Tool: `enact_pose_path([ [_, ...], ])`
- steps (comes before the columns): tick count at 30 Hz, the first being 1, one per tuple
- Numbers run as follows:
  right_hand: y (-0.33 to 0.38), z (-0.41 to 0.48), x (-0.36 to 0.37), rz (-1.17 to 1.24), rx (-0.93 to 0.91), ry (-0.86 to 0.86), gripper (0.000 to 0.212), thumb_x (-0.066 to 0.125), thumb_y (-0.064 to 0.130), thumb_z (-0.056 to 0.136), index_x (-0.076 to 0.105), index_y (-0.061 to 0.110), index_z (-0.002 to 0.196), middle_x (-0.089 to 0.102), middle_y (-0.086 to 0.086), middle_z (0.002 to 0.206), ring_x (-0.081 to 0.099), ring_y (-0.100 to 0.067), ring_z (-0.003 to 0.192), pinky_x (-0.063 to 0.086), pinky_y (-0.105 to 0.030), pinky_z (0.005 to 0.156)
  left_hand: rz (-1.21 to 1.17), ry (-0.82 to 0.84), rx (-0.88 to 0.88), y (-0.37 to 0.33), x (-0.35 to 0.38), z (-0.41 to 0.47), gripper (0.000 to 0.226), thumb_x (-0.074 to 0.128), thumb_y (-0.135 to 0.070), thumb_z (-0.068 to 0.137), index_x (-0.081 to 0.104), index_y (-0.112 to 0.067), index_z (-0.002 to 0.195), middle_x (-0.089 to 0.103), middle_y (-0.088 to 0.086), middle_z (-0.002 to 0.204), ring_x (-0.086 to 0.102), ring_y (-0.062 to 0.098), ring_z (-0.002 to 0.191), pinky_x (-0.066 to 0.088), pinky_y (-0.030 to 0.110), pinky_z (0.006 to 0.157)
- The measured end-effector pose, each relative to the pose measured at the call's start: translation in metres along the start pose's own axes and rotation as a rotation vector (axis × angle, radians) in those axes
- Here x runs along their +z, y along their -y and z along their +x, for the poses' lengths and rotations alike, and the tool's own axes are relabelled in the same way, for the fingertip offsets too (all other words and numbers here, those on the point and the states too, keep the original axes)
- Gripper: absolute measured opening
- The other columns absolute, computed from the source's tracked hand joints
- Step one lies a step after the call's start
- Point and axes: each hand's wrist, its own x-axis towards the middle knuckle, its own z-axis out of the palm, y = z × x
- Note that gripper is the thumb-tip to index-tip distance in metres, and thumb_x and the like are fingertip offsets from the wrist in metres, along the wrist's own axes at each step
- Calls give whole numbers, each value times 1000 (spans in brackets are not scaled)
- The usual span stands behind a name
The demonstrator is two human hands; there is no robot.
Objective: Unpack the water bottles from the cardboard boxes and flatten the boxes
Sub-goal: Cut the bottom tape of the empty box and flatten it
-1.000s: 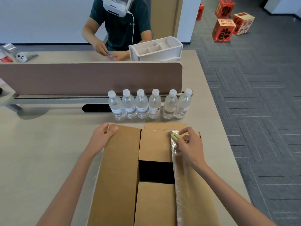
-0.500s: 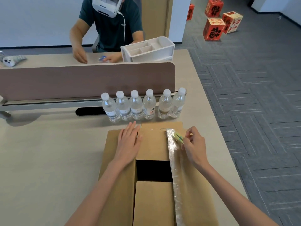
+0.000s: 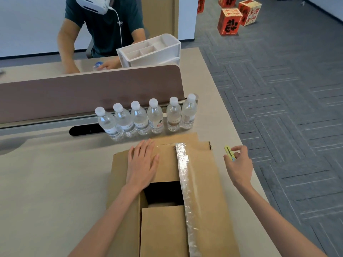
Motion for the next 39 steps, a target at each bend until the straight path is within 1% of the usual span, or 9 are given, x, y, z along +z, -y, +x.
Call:
enact_pose_path([
  [3,-33,-3,7,-172,36,29,24,61,17,90,47,12,109,60,-4,94,58,-32,76,37,-35,63,-15,-21,12,0,1,0,54,26,-47,101,42,-19,145,42,-2,151,31,17,142,18,42,118],
  [7,-67,-9,18,-383,6,129,20,57,18,92,44,12,106,63,-5,82,59,-33,70,34,-35,58,-33,-40,22,2,3,2,53,28,-46,101,44,-19,144,44,-2,149,34,17,140,23,42,117],
  [11,-89,-12,27,-324,77,122,16,59,20,91,45,17,98,58,2,89,50,-22,74,34,-33,62,-52,-62,20,1,4,2,52,29,-45,100,47,-18,142,47,-2,146,37,17,137,27,42,115],
  [18,-111,-14,34,-273,98,127,18,63,18,90,45,17,94,52,3,97,51,-20,86,37,-34,65,-89,-79,11,0,1,2,53,30,-45,99,48,-18,141,48,-2,145,37,18,135,25,36,114],
  [25,-112,-7,35,-348,37,89,23,72,18,84,55,9,97,55,-6,98,52,-30,96,37,-38,77,-99,-71,-1,-1,0,1,53,30,-46,98,48,-20,141,48,-3,145,36,17,134,25,35,114],
  [28,-92,2,33,-287,41,-12,20,66,21,90,59,6,100,60,-9,103,54,-30,100,36,-39,84,-95,-73,3,-1,-3,1,54,28,-47,98,48,-19,140,49,-2,144,35,17,134,25,35,113],
  [32,-16,22,29,71,-113,-54,9,52,12,96,61,10,95,61,-4,96,56,-25,94,45,-40,84,-111,-88,-6,-4,-5,-1,52,30,-45,98,48,-20,140,49,-3,143,34,15,132,24,33,111],
  [36,59,26,29,153,-333,184,17,52,21,97,68,13,94,64,2,97,55,-16,96,43,-31,83,-116,-94,9,-2,-4,-1,51,30,-46,99,49,-20,138,50,-3,141,35,14,132,26,35,112],
  [39,86,20,36,63,-442,405,25,53,33,96,71,15,95,66,5,99,56,-15,99,46,-36,91,-118,-112,6,-2,-3,-1,50,30,-45,99,51,-19,137,51,-2,140,35,14,130,24,34,110],
])
